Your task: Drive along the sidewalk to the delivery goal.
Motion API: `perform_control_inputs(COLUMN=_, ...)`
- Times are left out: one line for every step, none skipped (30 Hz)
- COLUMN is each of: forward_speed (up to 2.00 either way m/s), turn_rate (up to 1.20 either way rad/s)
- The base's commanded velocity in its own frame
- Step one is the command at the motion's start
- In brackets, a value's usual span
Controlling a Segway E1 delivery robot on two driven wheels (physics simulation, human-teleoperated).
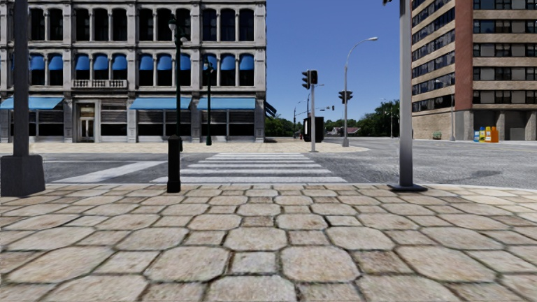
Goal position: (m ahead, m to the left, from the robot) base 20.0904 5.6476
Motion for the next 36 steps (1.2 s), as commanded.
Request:
perform_control_inputs(forward_speed=2.0, turn_rate=0.0)
perform_control_inputs(forward_speed=2.0, turn_rate=0.0)
perform_control_inputs(forward_speed=2.0, turn_rate=0.0)
perform_control_inputs(forward_speed=2.0, turn_rate=0.0)
perform_control_inputs(forward_speed=2.0, turn_rate=0.0)
perform_control_inputs(forward_speed=2.0, turn_rate=0.0)
perform_control_inputs(forward_speed=2.0, turn_rate=0.0)
perform_control_inputs(forward_speed=2.0, turn_rate=0.0)
perform_control_inputs(forward_speed=2.0, turn_rate=0.0)
perform_control_inputs(forward_speed=2.0, turn_rate=0.0)
perform_control_inputs(forward_speed=2.0, turn_rate=0.0)
perform_control_inputs(forward_speed=2.0, turn_rate=0.0)
perform_control_inputs(forward_speed=2.0, turn_rate=0.0)
perform_control_inputs(forward_speed=2.0, turn_rate=0.0)
perform_control_inputs(forward_speed=2.0, turn_rate=0.0)
perform_control_inputs(forward_speed=2.0, turn_rate=0.0)
perform_control_inputs(forward_speed=2.0, turn_rate=0.0)
perform_control_inputs(forward_speed=2.0, turn_rate=0.0)
perform_control_inputs(forward_speed=2.0, turn_rate=0.0)
perform_control_inputs(forward_speed=2.0, turn_rate=0.0)
perform_control_inputs(forward_speed=2.0, turn_rate=0.0)
perform_control_inputs(forward_speed=2.0, turn_rate=0.0)
perform_control_inputs(forward_speed=2.0, turn_rate=0.0)
perform_control_inputs(forward_speed=2.0, turn_rate=0.0)
perform_control_inputs(forward_speed=2.0, turn_rate=0.0)
perform_control_inputs(forward_speed=2.0, turn_rate=0.0)
perform_control_inputs(forward_speed=2.0, turn_rate=0.0)
perform_control_inputs(forward_speed=2.0, turn_rate=0.0)
perform_control_inputs(forward_speed=2.0, turn_rate=0.0)
perform_control_inputs(forward_speed=2.0, turn_rate=0.0)
perform_control_inputs(forward_speed=2.0, turn_rate=0.0)
perform_control_inputs(forward_speed=2.0, turn_rate=0.0)
perform_control_inputs(forward_speed=2.0, turn_rate=0.0)
perform_control_inputs(forward_speed=2.0, turn_rate=0.0)
perform_control_inputs(forward_speed=2.0, turn_rate=0.0)
perform_control_inputs(forward_speed=2.0, turn_rate=0.0)
